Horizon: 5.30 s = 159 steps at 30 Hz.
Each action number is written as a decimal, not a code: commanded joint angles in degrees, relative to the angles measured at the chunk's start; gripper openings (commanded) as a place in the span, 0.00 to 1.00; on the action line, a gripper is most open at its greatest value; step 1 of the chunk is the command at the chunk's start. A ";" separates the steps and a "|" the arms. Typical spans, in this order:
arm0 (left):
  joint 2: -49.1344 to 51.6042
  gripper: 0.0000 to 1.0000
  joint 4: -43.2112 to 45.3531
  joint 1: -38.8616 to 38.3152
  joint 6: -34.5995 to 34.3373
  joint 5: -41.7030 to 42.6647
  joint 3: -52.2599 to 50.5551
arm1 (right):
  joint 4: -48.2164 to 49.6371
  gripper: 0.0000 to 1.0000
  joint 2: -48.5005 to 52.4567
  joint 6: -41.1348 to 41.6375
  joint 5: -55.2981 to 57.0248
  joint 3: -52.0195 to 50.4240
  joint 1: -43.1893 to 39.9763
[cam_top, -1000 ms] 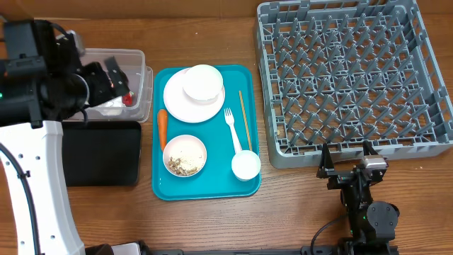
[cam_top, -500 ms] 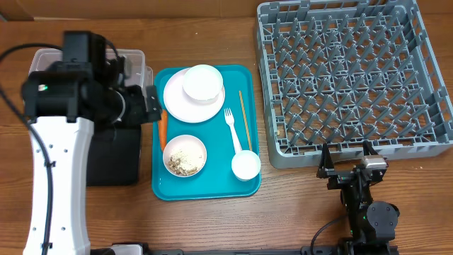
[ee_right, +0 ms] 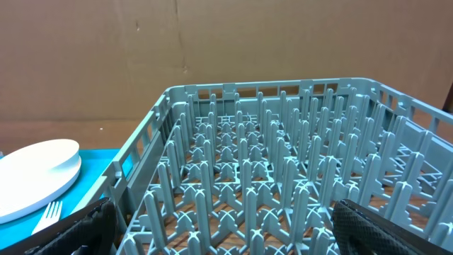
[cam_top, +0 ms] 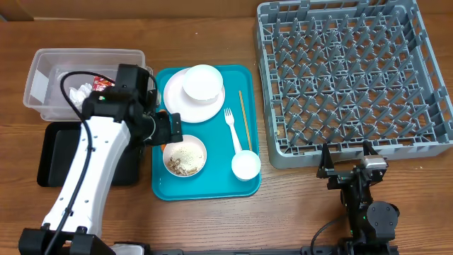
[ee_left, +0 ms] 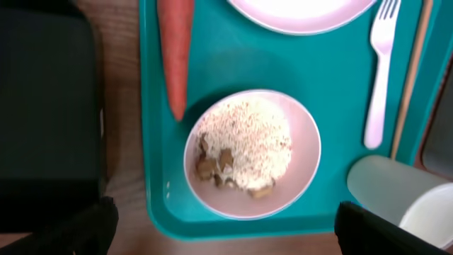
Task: Sort waste into correct bins and load items into the dishwasher
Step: 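Move left gripper to the teal tray and grasp the orange carrot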
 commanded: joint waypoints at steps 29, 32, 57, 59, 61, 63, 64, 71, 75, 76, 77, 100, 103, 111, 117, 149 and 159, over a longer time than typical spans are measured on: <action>13.25 0.57 25.35 -8.57 -5.66 -14.88 -8.98 | 0.44 1.00 -0.68 -0.04 -0.11 -0.61 -0.26; 13.07 0.49 24.65 -7.21 -5.68 -14.49 -8.50 | 0.44 1.00 -0.68 -0.04 -0.11 -0.61 -0.26; 13.14 0.71 31.21 -2.84 -2.32 -14.93 -8.52 | 0.44 1.00 -0.68 -0.04 -0.11 -0.61 -0.26; 13.18 0.57 31.19 -2.89 -1.70 -14.93 -8.61 | 0.44 1.00 -0.68 -0.04 -0.11 -0.61 -0.26; 13.18 0.48 31.39 -2.86 -1.70 -15.15 -8.79 | 0.44 1.00 -0.68 -0.02 -0.11 -0.61 -0.26; 13.18 0.45 31.85 -2.86 -1.70 -15.15 -9.29 | 0.42 1.00 -0.68 -0.04 -0.11 -0.61 -0.26; 13.18 0.47 32.15 -2.86 -1.70 -15.13 -9.62 | 0.44 1.00 -0.68 -0.04 -0.11 -0.61 -0.26; 13.18 0.52 34.29 -2.86 -0.81 -15.41 -10.99 | 0.44 1.00 -0.68 -0.04 -0.11 -0.61 -0.26; 13.18 0.53 34.86 -2.86 -0.46 -15.85 -11.13 | 0.44 1.00 -0.68 -0.04 -0.11 -0.61 -0.26; 13.18 0.53 35.08 -2.89 -0.46 -16.00 -11.30 | 0.44 1.00 -0.66 -0.04 -0.11 -0.61 -0.26; 13.18 0.53 35.30 -2.89 -0.46 -16.04 -11.50 | 0.44 1.00 -0.66 -0.04 -0.11 -0.61 -0.26; 16.70 0.56 36.74 -2.86 -0.39 -16.74 -13.70 | 0.44 1.00 -0.68 -0.04 -0.11 -0.61 -0.26; 17.31 0.57 36.94 -2.86 -0.44 -17.73 -13.70 | 0.44 1.00 -0.68 -0.04 -0.11 -0.61 -0.26; 17.59 0.58 37.51 -2.86 -0.44 -17.79 -13.70 | 0.44 1.00 -0.68 -0.04 -0.11 -0.61 -0.26; 17.59 0.58 38.18 -2.86 -0.46 -17.75 -13.70 | 0.44 1.00 -0.68 -0.04 -0.11 -0.61 -0.26; 18.58 0.28 37.77 -2.86 -0.44 -17.97 -13.70 | 0.44 1.00 -0.68 -0.04 -0.11 -0.61 -0.26; 18.58 0.04 37.70 -2.86 -0.44 -18.25 -13.70 | 0.44 1.00 -0.68 -0.04 -0.11 -0.61 -0.26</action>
